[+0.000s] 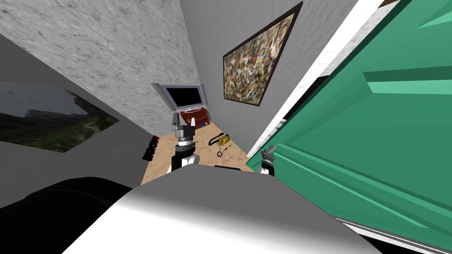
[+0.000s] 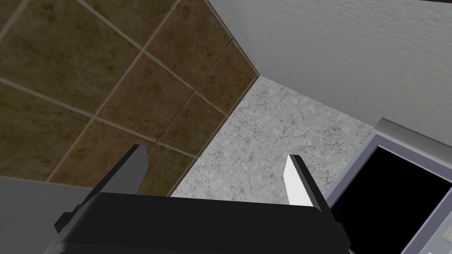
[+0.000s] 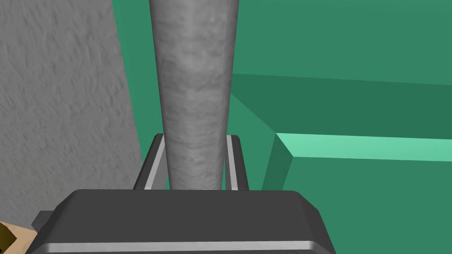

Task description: Pull the door open

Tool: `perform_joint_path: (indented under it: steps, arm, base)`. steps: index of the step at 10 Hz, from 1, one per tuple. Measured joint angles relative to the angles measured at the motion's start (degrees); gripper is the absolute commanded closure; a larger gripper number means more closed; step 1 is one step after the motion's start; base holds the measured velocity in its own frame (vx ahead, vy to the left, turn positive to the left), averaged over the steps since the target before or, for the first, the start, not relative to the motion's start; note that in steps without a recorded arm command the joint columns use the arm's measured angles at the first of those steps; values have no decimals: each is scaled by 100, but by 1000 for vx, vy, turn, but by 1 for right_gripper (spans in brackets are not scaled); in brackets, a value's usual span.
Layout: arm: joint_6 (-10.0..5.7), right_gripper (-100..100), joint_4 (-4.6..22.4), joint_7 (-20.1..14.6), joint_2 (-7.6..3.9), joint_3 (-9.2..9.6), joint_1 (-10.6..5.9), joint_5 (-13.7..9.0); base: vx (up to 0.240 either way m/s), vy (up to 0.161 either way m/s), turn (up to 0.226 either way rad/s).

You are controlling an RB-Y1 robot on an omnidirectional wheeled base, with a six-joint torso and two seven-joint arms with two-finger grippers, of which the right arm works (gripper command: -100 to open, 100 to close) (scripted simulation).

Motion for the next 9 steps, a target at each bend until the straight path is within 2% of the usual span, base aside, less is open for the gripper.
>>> perform_joint_path:
  steps: [1, 4, 6, 7, 9]
  arm:
    - [-29, 100, 96, -62, -18, 53, -48, 33]
    - [42, 100, -7, -189, -54, 255, 11, 152]
    - [61, 100, 34, -329, -103, 421, -31, 249]
    - [47, 100, 68, -384, -114, 489, -63, 292]
    - [98, 100, -10, -382, -88, 533, 11, 314]
  base:
    - [-212, 30, 61]
    - [-253, -2, 78]
    - [-250, -11, 67]
    - [-141, -12, 26]
    - [-110, -10, 50]
